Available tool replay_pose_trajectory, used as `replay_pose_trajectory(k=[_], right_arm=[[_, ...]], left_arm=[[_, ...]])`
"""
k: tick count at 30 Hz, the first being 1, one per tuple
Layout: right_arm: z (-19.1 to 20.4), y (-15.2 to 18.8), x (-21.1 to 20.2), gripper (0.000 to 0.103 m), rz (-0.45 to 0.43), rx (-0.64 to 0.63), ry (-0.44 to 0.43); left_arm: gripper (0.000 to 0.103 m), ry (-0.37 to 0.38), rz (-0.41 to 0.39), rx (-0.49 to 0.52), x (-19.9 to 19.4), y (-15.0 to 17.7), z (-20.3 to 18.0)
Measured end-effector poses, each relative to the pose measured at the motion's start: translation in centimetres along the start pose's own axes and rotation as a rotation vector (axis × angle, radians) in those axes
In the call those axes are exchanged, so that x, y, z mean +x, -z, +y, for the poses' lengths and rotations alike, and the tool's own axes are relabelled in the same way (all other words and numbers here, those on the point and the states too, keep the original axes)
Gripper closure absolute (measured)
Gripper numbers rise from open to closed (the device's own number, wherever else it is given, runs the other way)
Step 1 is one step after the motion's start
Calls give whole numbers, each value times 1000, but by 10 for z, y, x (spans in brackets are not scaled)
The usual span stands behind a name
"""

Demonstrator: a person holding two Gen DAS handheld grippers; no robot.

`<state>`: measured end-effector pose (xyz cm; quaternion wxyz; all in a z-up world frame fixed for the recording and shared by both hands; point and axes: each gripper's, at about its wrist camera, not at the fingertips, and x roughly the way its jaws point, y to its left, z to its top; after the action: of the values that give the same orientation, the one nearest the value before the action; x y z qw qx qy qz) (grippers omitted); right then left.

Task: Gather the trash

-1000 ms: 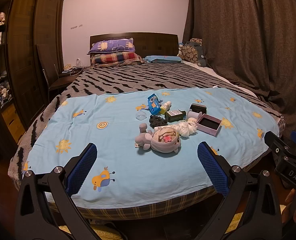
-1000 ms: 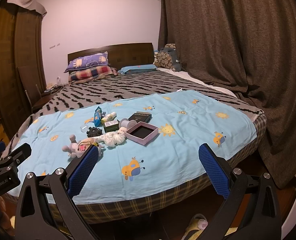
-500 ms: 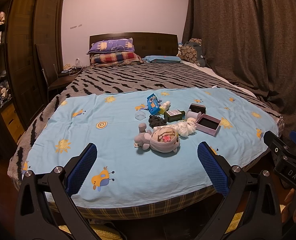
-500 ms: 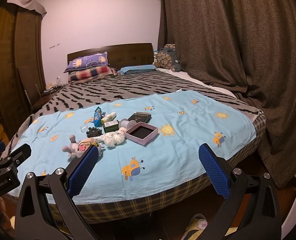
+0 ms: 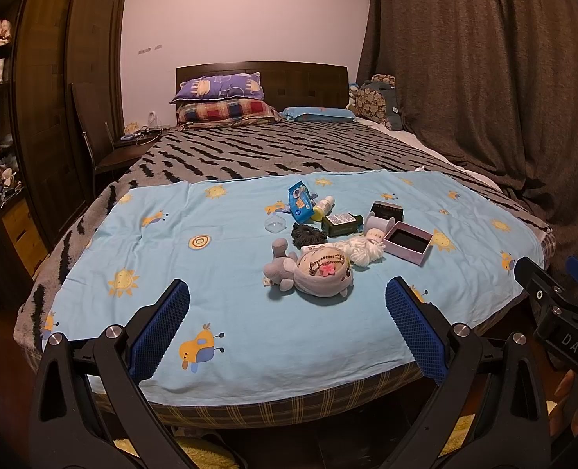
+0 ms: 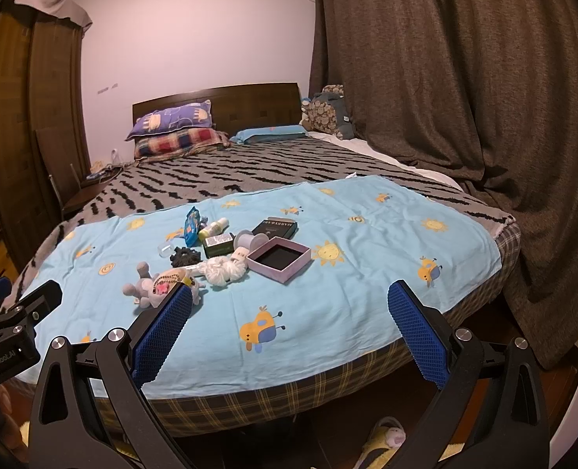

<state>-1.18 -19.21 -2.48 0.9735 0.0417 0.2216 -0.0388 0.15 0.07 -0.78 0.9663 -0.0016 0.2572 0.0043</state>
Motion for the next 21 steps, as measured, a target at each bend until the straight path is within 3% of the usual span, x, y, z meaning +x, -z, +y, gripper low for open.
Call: replay_pose_trajectory(k=[21], right_arm=[[3, 3, 7, 3, -24, -7, 1]], left_arm=[[8, 8, -7, -14, 4, -2, 6]])
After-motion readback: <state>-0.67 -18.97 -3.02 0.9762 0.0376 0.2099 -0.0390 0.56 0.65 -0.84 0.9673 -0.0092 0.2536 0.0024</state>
